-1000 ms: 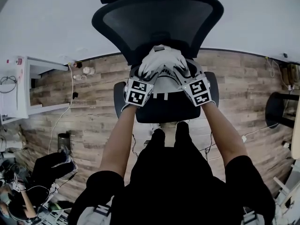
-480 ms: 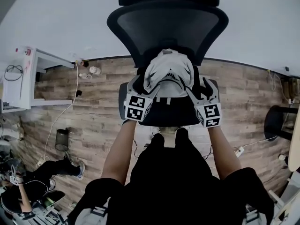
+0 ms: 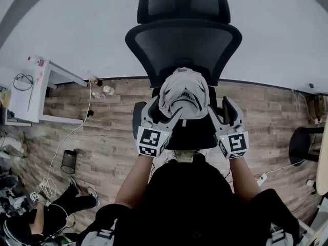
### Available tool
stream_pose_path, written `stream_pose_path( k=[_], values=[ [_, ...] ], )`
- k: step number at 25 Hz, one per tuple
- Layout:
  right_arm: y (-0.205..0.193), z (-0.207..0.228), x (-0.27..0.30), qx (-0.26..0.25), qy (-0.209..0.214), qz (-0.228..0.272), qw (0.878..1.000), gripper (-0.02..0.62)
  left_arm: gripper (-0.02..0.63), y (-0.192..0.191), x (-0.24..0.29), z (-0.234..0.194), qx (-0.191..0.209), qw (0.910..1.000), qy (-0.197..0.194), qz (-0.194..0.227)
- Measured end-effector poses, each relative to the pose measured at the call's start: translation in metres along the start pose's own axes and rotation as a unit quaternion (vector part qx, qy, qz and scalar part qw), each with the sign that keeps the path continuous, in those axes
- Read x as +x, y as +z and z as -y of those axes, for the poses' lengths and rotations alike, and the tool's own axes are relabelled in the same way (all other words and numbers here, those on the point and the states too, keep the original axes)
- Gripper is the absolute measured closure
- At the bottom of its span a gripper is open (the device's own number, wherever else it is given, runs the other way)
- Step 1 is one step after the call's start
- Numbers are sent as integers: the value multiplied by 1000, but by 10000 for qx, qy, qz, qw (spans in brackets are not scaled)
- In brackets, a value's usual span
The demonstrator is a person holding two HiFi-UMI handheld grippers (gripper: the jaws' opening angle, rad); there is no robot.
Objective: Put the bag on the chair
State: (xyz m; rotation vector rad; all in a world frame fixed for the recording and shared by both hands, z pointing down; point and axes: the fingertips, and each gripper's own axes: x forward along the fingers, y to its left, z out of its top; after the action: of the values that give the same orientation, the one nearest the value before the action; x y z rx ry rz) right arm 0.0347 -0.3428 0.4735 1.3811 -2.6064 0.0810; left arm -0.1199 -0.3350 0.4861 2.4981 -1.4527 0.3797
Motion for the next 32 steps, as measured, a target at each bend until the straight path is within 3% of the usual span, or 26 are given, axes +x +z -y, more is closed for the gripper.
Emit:
stream_pose_path(
  k=[5, 7, 8, 14, 16, 20, 32],
  values=[
    [40, 2, -14, -249, 68, 438, 9987, 450, 235, 23, -10, 16, 133, 9994, -14, 312],
    [45, 1, -17, -353, 146, 467, 9982, 529, 238, 31, -12, 21, 203, 9990, -49, 386],
    [46, -1, -17, -385, 180, 454, 9981, 531, 244, 34, -13, 23, 232, 9988, -42, 427],
    [39, -12, -20, -347, 427, 317, 9980, 549, 522, 42, -26, 27, 260, 9977, 242, 584],
    [36, -15, -22, -365, 502, 294, 9976, 551, 571, 40, -31, 28, 134, 9973, 305, 653],
    [38, -21, -20, -384, 579, 313, 9971, 555, 583, 40, -38, 29, -10, 9973, 237, 702],
    [46, -33, -31, -589, 617, 43, 9964, 574, 583, 36, -47, 39, 61, 9975, 168, 678]
  ],
)
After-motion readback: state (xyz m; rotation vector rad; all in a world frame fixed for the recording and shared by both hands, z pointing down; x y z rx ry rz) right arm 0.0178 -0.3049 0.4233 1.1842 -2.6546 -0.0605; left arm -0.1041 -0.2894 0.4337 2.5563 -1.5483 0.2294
